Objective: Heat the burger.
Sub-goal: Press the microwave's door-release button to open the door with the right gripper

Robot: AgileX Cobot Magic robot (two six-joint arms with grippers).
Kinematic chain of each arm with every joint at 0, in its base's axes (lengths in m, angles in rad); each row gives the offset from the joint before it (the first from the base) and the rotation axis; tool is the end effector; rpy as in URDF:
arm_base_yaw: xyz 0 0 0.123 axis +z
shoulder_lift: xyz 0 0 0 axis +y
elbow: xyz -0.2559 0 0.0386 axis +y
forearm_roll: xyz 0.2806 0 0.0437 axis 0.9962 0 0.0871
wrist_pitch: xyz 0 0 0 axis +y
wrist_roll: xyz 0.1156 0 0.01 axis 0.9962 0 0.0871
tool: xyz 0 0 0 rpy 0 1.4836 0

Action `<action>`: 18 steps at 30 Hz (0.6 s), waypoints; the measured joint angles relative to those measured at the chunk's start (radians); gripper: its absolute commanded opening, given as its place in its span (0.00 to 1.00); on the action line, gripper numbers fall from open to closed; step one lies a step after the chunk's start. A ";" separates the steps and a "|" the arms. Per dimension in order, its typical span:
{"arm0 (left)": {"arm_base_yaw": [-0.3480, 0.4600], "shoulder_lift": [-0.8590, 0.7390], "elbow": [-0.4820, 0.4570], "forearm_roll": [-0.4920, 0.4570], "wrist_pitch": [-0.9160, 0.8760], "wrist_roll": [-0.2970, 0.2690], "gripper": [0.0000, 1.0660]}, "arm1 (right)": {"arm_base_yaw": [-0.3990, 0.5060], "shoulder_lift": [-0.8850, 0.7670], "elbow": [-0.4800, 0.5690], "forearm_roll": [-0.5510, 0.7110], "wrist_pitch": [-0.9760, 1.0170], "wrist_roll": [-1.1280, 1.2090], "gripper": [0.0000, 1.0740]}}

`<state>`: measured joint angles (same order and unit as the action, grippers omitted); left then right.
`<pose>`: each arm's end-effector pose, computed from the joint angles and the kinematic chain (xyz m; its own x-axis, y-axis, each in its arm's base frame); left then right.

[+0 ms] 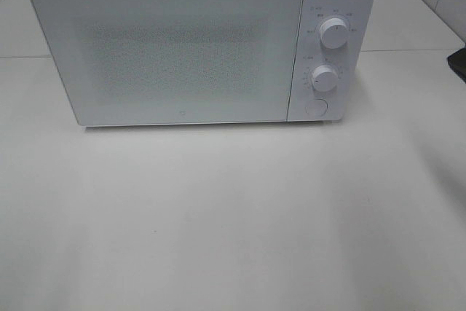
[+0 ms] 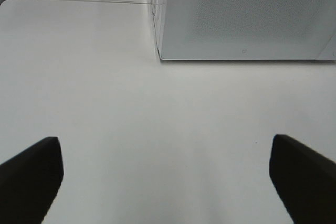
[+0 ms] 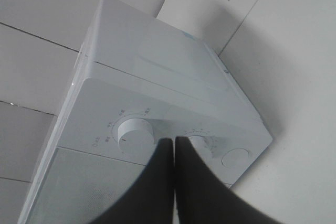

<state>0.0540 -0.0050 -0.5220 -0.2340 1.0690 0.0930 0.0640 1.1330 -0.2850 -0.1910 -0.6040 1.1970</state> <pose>0.0682 -0.0199 0.2904 -0.4308 -0.0440 -0.9014 0.1215 0.9869 -0.1062 0.2573 0.0290 0.1705 -0.2296 0.8440 -0.4847 0.0555 0.5086 0.8592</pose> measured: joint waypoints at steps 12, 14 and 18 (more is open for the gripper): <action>0.000 0.000 0.000 0.000 0.000 0.000 0.94 | 0.137 0.201 0.001 0.209 -0.087 0.144 0.00; 0.000 0.000 0.000 0.000 0.000 0.000 0.94 | 0.206 0.264 0.000 0.328 -0.159 0.126 0.00; 0.000 0.000 0.000 0.000 0.000 0.000 0.94 | 0.275 0.340 -0.004 0.414 -0.229 0.120 0.00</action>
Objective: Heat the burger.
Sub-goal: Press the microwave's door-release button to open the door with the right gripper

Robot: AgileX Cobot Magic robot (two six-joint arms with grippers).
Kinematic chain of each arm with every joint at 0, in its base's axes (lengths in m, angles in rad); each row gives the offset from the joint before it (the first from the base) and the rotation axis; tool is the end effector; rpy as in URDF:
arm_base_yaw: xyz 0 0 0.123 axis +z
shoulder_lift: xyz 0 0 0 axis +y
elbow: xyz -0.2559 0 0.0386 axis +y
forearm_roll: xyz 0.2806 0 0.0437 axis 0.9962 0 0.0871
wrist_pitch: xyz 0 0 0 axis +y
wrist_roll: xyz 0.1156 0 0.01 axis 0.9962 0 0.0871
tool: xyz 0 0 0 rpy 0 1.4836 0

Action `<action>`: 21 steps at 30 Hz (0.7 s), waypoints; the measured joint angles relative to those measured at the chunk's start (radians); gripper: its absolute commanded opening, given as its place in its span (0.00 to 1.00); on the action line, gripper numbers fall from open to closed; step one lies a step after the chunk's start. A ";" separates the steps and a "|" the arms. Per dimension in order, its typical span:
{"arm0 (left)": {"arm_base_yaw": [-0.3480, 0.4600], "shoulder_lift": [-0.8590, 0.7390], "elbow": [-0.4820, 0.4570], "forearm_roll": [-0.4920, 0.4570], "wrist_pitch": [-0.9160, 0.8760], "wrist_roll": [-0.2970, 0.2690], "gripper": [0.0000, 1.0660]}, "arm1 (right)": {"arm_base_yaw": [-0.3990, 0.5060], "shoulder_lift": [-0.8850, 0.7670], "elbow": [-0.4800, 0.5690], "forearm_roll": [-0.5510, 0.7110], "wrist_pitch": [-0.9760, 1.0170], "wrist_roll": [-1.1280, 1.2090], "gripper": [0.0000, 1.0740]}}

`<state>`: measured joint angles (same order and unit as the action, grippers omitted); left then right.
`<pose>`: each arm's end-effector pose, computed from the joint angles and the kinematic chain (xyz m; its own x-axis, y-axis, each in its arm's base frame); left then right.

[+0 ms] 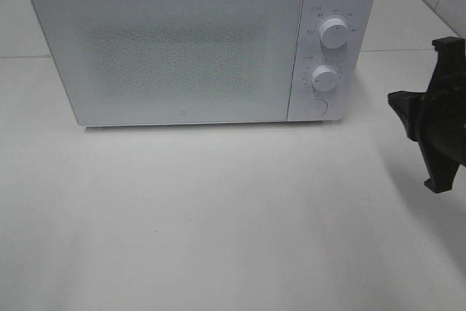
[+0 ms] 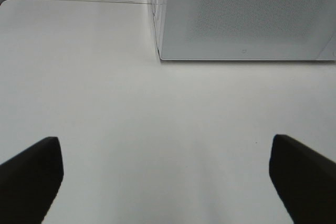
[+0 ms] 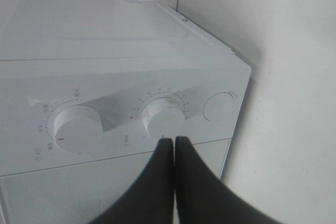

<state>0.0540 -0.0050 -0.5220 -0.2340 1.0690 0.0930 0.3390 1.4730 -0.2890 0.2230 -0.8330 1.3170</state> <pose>0.0682 -0.0199 0.2904 -0.4308 -0.0440 -0.9014 0.1215 0.9869 -0.1062 0.2608 0.0718 0.1067 -0.2050 0.9683 -0.1428 0.2375 0.1907 0.9525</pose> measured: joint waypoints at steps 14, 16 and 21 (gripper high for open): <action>0.000 0.000 0.000 0.000 0.000 0.000 0.94 | 0.114 0.303 -0.142 0.117 -0.134 0.035 0.00; 0.000 0.000 0.000 0.000 0.000 0.000 0.94 | 0.114 0.317 -0.154 0.117 -0.136 0.035 0.00; 0.000 0.000 0.000 0.000 0.000 0.000 0.94 | 0.114 0.380 -0.203 0.119 -0.137 0.044 0.00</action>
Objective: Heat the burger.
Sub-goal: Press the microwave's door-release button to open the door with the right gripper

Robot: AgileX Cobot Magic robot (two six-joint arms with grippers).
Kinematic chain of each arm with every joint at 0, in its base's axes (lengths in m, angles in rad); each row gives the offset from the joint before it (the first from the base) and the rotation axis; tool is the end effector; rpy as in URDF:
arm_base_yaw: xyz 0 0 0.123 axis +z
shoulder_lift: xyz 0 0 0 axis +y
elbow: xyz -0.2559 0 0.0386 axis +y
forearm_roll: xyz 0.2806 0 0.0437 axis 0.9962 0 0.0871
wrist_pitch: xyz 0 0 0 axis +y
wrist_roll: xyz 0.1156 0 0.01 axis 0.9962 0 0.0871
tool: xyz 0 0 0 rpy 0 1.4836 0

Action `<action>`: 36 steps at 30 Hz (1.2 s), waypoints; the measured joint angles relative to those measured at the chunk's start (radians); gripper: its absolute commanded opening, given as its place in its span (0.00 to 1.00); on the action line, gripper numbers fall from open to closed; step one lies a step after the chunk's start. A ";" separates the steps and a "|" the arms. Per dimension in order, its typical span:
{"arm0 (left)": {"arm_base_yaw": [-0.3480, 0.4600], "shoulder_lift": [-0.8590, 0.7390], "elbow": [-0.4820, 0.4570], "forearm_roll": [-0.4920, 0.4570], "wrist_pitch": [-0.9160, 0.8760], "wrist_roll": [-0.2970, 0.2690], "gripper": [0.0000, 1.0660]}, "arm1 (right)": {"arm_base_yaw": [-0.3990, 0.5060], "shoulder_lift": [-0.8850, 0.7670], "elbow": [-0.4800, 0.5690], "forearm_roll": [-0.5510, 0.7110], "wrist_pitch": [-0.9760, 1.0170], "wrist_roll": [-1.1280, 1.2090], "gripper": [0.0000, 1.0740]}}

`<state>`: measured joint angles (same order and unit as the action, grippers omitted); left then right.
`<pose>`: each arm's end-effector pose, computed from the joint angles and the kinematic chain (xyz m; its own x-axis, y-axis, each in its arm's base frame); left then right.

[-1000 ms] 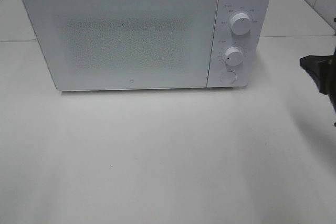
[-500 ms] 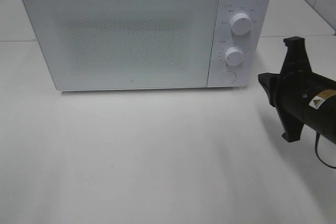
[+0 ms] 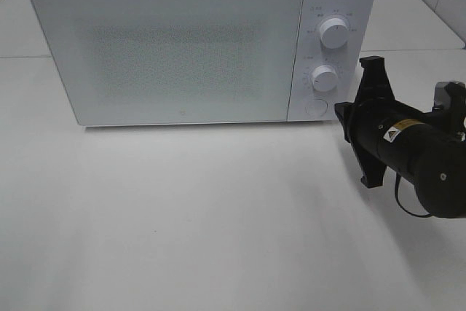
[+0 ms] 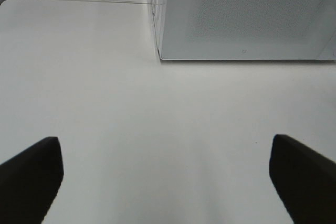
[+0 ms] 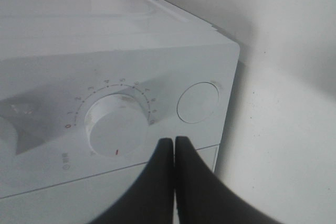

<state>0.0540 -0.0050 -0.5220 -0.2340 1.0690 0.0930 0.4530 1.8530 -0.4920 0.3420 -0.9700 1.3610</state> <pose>0.0682 -0.0199 0.2904 -0.4308 -0.0440 -0.9014 0.1215 0.9869 -0.1062 0.2972 0.1090 0.0562 -0.1887 0.9769 -0.1007 0.2909 0.1536 0.9444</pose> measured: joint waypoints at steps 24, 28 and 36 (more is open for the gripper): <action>0.000 0.000 0.000 0.000 0.000 0.000 0.94 | -0.041 0.215 -0.202 -0.024 0.030 0.054 0.00; 0.000 0.000 0.000 0.000 0.000 0.000 0.94 | -0.041 0.230 -0.221 -0.024 0.041 0.066 0.00; 0.000 0.000 0.000 0.000 0.000 0.000 0.94 | -0.041 0.230 -0.234 -0.024 0.040 0.066 0.00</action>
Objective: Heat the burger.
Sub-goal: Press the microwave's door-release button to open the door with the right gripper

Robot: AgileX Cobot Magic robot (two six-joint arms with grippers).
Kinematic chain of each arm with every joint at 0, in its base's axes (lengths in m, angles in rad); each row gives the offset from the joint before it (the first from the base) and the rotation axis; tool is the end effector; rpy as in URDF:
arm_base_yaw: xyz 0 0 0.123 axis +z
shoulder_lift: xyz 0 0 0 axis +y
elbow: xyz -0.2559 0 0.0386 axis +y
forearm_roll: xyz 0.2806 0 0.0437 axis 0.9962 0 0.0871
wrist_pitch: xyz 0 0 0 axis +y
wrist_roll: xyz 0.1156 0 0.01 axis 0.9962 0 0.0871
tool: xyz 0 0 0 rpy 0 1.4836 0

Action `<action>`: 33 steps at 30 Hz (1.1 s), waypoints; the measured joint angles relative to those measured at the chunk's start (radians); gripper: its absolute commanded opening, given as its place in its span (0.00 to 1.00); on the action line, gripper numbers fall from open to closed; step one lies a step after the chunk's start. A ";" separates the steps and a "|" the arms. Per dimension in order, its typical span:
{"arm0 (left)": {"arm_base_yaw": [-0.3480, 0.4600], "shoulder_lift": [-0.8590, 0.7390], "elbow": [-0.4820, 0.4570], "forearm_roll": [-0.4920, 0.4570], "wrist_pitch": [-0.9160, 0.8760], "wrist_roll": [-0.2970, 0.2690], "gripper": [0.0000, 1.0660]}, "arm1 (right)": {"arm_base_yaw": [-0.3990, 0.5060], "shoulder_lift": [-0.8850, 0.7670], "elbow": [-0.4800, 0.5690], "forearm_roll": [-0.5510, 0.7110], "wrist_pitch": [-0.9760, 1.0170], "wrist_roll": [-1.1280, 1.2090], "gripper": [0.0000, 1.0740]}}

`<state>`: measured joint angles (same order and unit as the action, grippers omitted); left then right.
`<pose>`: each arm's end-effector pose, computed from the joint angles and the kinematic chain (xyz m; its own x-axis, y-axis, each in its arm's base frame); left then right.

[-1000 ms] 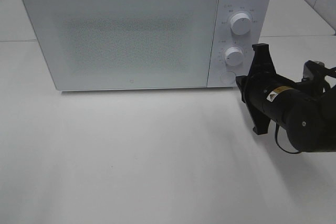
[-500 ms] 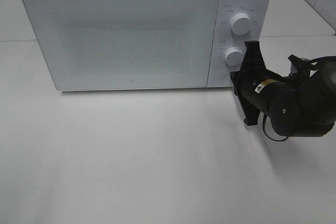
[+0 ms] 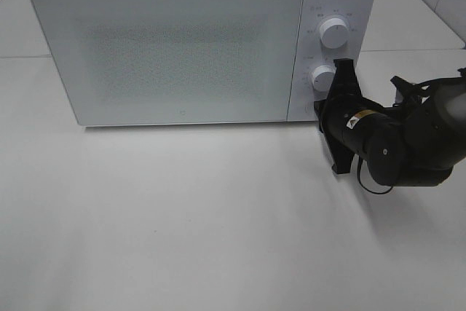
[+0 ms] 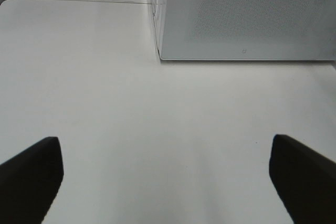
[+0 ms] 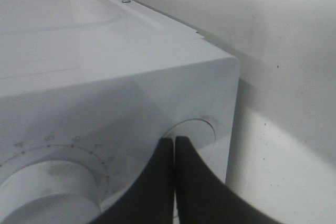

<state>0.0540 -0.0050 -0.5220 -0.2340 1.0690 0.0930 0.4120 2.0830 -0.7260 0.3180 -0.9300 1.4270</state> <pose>0.0682 -0.0199 0.2904 -0.4308 -0.0440 -0.9014 0.1215 0.9869 -0.1062 0.3472 0.1200 0.0220 -0.1564 0.9868 -0.0421 0.3351 0.0931 0.9376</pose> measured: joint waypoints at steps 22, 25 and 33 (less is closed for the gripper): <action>0.000 0.000 0.000 0.000 0.000 0.000 0.94 | 0.007 0.020 -0.031 0.038 -0.023 -0.042 0.00; 0.000 0.000 0.000 0.000 0.000 0.000 0.94 | 0.011 0.023 -0.029 0.054 -0.038 -0.043 0.00; 0.000 0.000 0.000 0.000 0.000 0.000 0.94 | 0.018 0.024 -0.043 0.090 -0.030 -0.050 0.00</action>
<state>0.0540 -0.0050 -0.5220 -0.2340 1.0690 0.0930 0.4300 2.1070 -0.7690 0.4080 -0.9600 1.3770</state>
